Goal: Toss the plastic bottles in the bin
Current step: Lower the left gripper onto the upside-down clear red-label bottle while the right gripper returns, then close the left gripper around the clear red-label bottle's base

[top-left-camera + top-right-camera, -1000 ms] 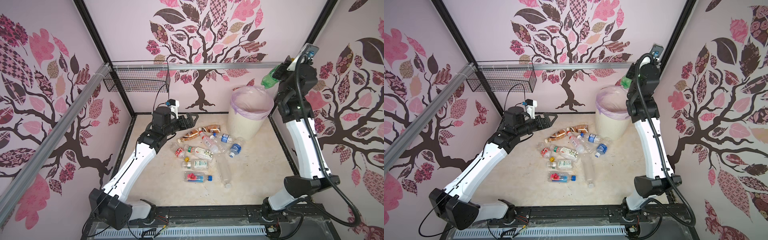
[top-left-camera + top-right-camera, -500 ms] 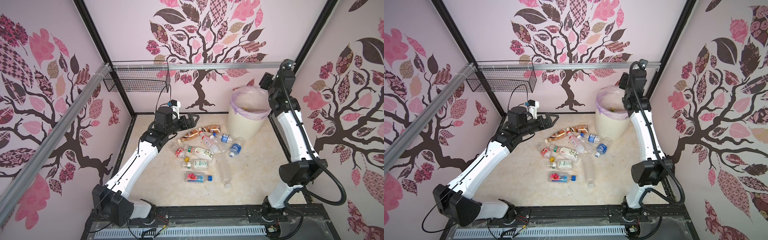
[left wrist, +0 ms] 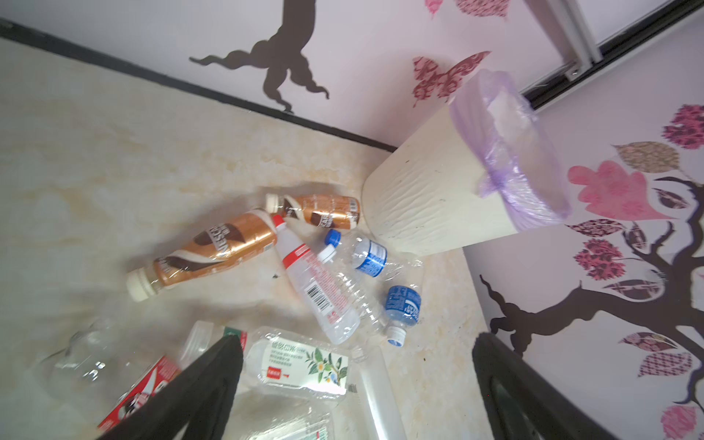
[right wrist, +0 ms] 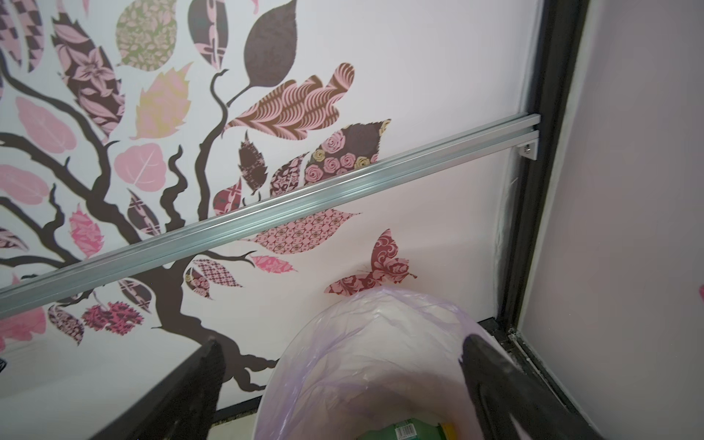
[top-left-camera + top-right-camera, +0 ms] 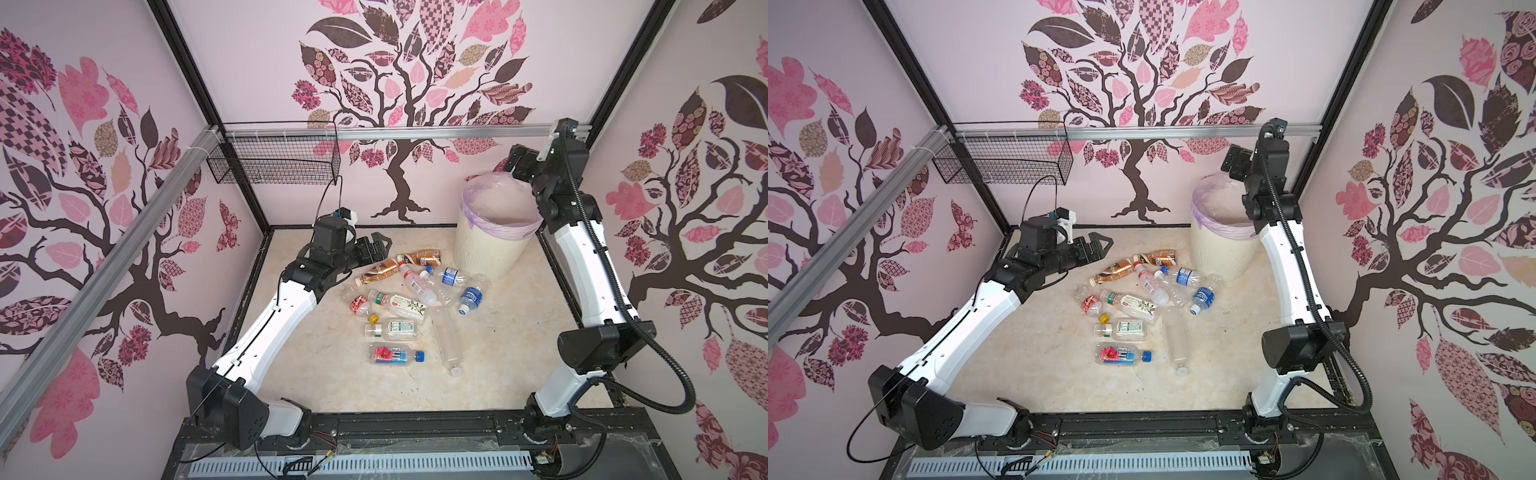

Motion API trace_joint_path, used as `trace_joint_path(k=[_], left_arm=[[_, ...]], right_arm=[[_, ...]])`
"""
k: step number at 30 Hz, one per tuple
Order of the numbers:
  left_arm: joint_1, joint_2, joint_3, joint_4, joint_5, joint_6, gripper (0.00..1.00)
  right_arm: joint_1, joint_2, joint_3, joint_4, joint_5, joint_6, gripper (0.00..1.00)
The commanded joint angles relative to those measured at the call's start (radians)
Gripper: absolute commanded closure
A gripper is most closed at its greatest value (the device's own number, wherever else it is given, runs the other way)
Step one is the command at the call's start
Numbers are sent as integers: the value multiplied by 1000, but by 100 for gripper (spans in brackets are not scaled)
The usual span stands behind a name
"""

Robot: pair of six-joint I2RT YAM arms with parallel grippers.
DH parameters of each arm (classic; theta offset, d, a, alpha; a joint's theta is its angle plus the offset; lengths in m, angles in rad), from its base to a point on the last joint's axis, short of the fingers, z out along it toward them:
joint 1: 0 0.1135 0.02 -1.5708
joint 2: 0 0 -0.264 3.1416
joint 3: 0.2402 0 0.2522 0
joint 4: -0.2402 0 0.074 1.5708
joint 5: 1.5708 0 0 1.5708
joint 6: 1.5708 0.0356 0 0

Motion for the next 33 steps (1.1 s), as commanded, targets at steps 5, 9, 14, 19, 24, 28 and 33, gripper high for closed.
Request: trace_joint_path(k=[5, 9, 14, 19, 24, 28, 33], left_arm=[[69, 0, -32, -192, -103, -58, 2], [101, -8, -103, -225, -126, -128, 2], [114, 18, -153, -246, -123, -188, 2], [116, 97, -155, -302, -145, -257, 2], [118, 167, -162, -284, -118, -331, 2], [117, 225, -160, -248, -106, -367, 2], [118, 307, -140, -225, -105, -383, 2]], right_arm=[[199, -63, -99, -26, -32, -84, 1], [321, -114, -296, 79, -15, -120, 1], [415, -136, -468, 127, -13, -113, 1], [511, -173, -641, 185, -1, -122, 1], [527, -210, -765, 199, -35, -54, 1], [527, -249, -829, 200, -66, -28, 1], [527, -297, -896, 203, -63, -29, 1]])
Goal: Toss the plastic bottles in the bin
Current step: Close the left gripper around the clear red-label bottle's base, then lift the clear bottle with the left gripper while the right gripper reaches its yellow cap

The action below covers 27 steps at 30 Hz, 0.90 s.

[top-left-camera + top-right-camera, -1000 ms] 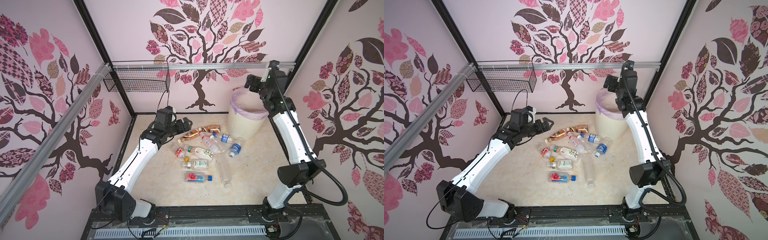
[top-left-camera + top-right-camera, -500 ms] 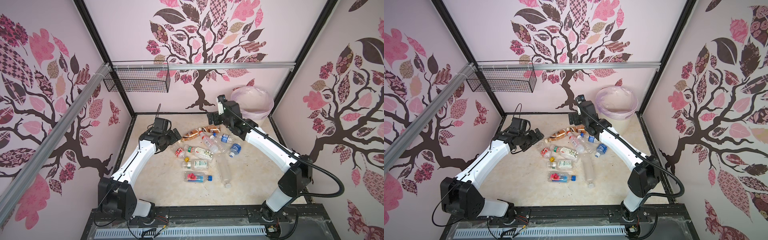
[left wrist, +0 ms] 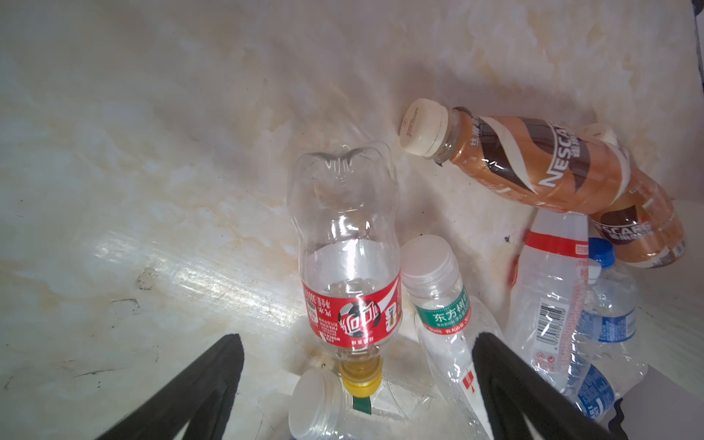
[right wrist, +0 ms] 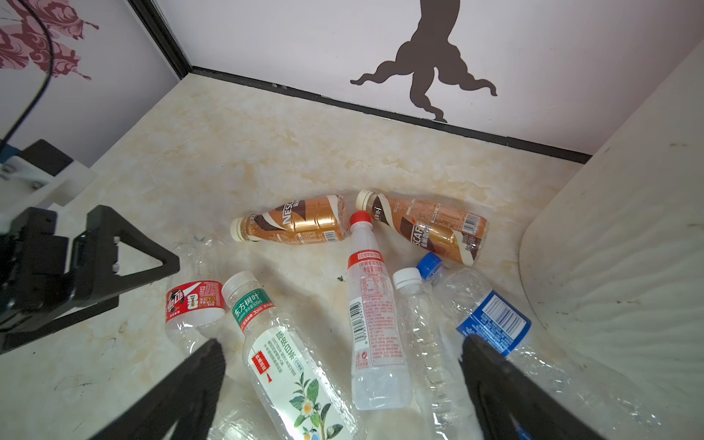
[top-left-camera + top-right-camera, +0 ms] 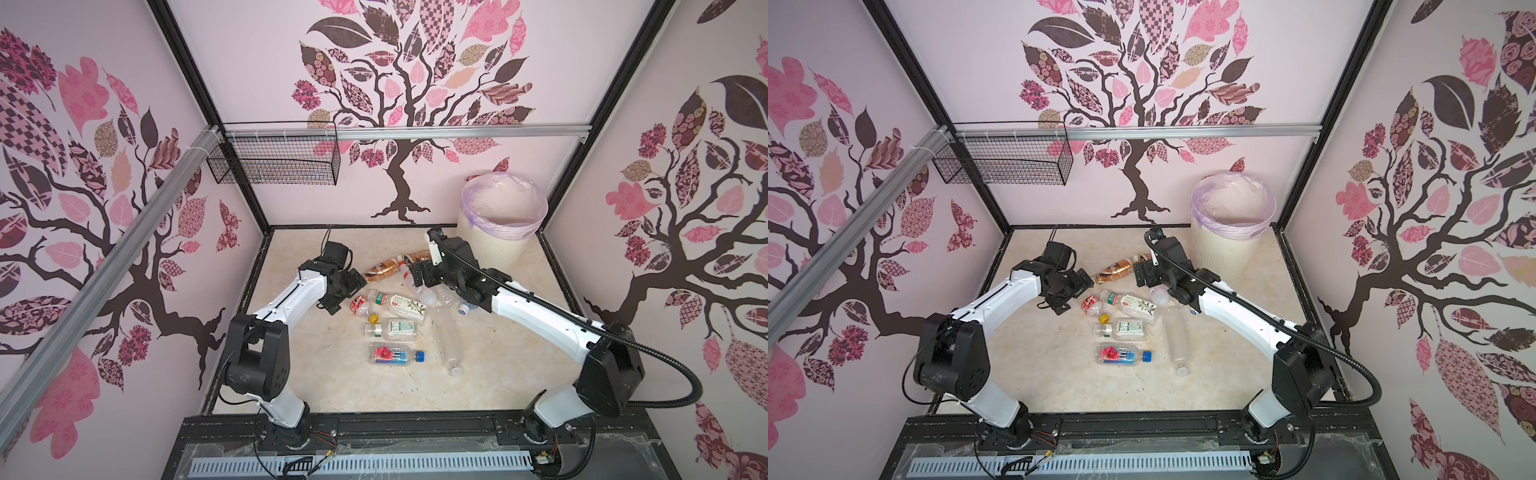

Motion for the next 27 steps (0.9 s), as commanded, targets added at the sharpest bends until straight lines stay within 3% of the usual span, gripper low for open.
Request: trace_joint_path(k=[1, 13, 27], left_arm=[[4, 55, 2, 21, 2, -25, 3], [7, 199, 27, 41, -53, -44, 11], [59, 161, -14, 75, -50, -15, 36]], right_arm=[[-1, -65, -25, 19, -6, 14, 1], [-2, -71, -60, 31, -51, 35, 1], [4, -17, -45, 37, -150, 83, 0]])
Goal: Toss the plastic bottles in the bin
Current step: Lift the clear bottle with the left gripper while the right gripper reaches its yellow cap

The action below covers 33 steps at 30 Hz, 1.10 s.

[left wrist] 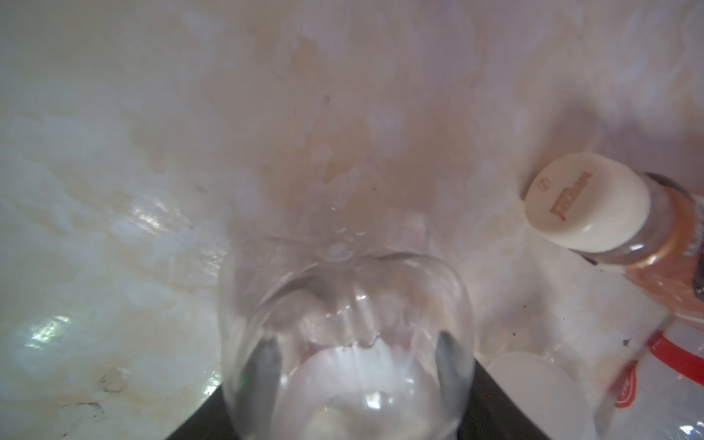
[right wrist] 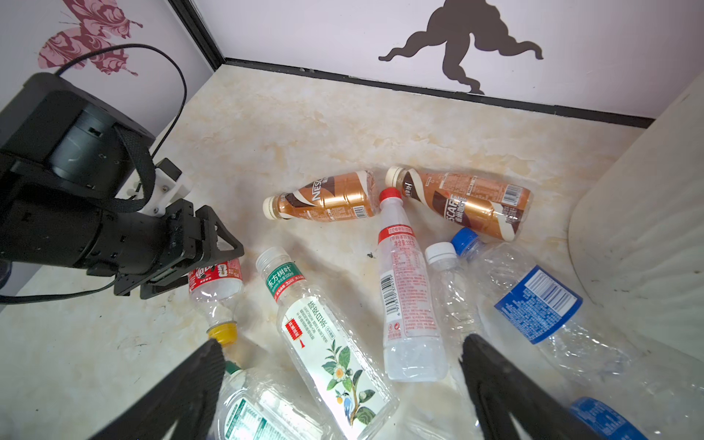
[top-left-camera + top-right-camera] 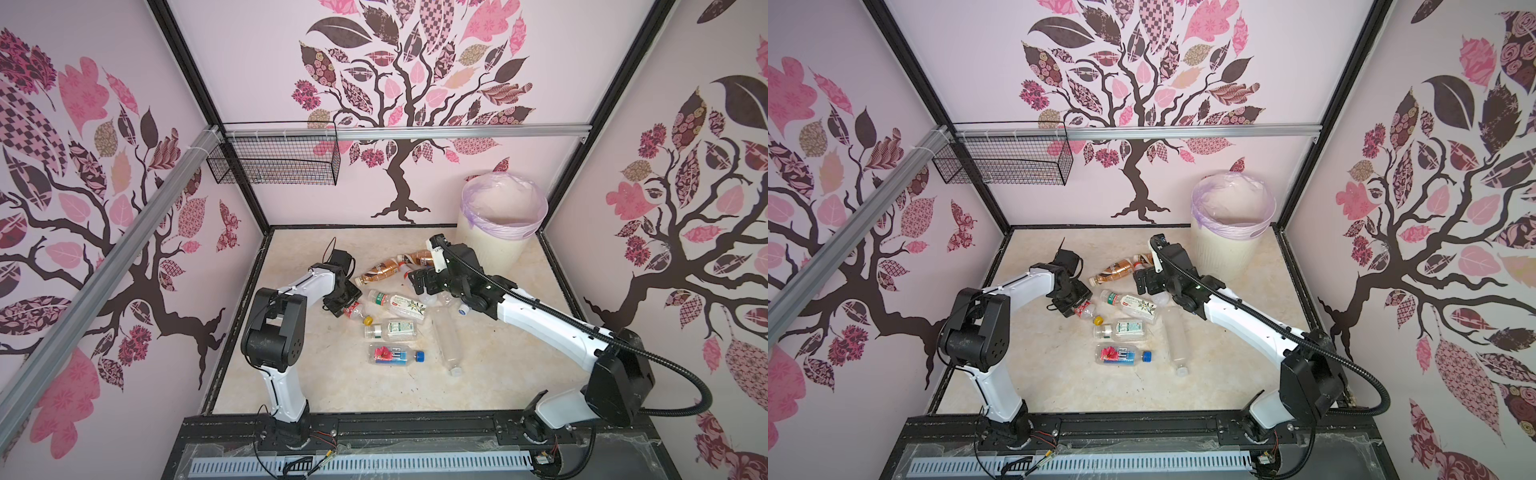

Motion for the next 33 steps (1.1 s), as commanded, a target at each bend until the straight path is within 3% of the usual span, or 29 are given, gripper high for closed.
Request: trace_joint_path(k=[1, 7, 18, 25, 33], left_arm=[[28, -35, -15, 11, -6, 21, 37], [59, -60, 2, 21, 35, 62, 47], [58, -209, 0, 157, 227, 143, 49], [-32, -288, 72, 191, 230, 185, 49], [-92, -341, 79, 272, 239, 126, 49]], right_arm=[[6, 28, 31, 14, -37, 24, 1], [37, 61, 57, 20, -62, 34, 0], [84, 73, 11, 101, -143, 80, 1], [85, 95, 0, 142, -211, 124, 3], [86, 118, -4, 152, -242, 171, 13]])
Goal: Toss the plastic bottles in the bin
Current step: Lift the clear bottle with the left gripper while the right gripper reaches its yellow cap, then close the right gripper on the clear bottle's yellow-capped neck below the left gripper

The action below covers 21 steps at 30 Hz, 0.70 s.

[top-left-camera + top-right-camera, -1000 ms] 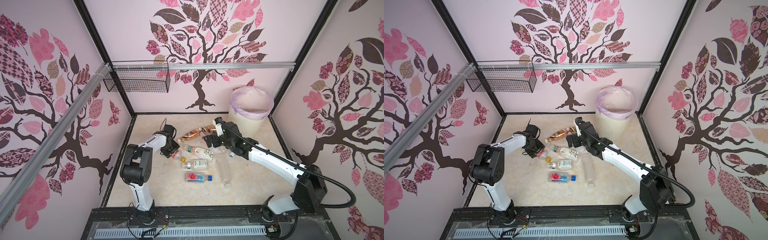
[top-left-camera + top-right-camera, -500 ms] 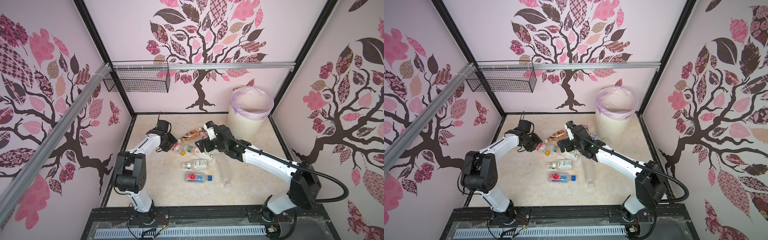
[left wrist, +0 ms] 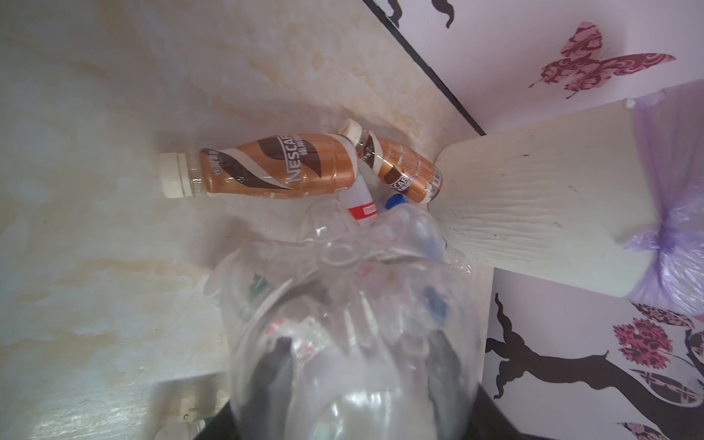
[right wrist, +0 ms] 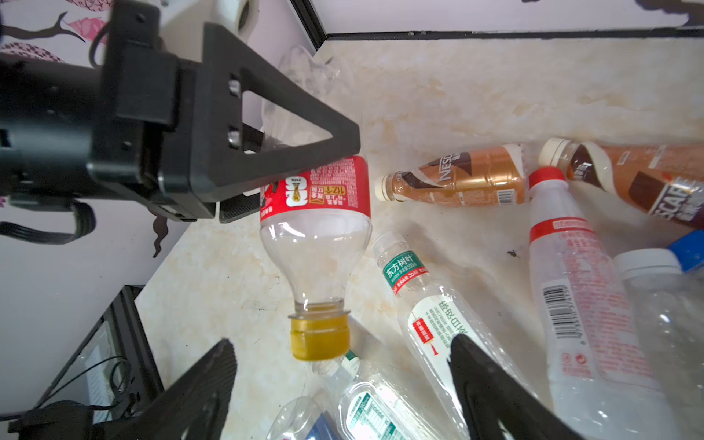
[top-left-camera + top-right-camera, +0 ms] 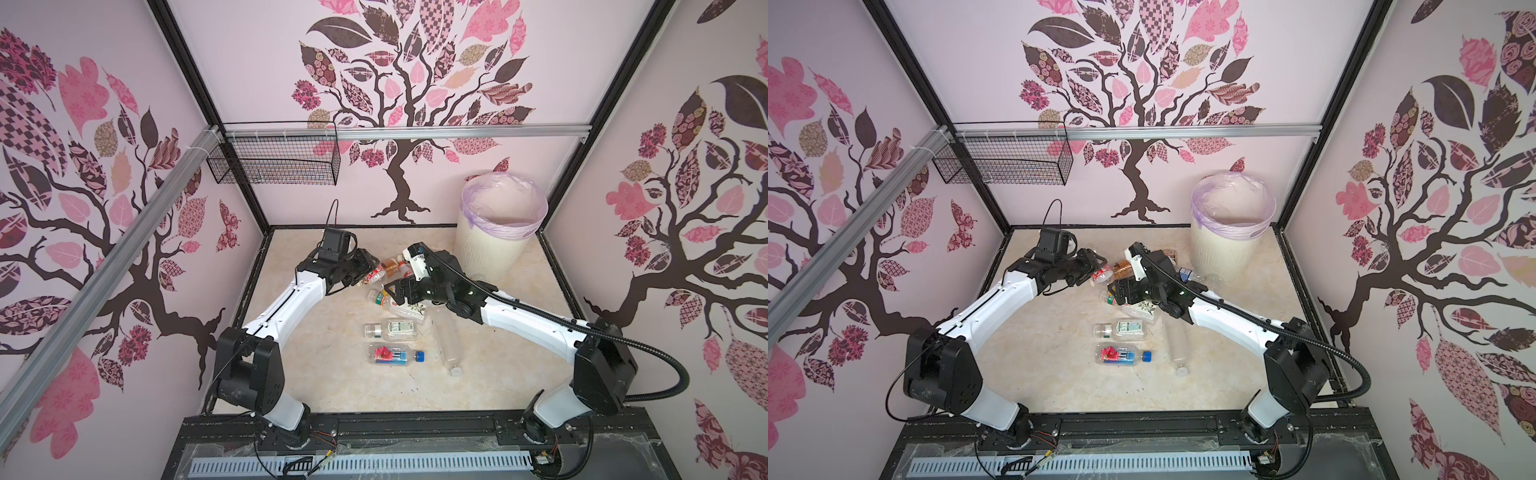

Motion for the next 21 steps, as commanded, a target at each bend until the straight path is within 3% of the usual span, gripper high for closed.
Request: trace_joint_path(k=[1, 10, 21], left_arm=[[0, -37, 30, 55, 8, -23, 49], [-6, -70, -2, 78, 29, -49, 48], [-23, -55, 0, 78, 34, -63, 48]], right_arm=[[-1, 28, -5, 19, -18, 29, 14], [0, 59, 3, 52, -53, 59, 37], [-1, 80, 33, 54, -69, 70, 52]])
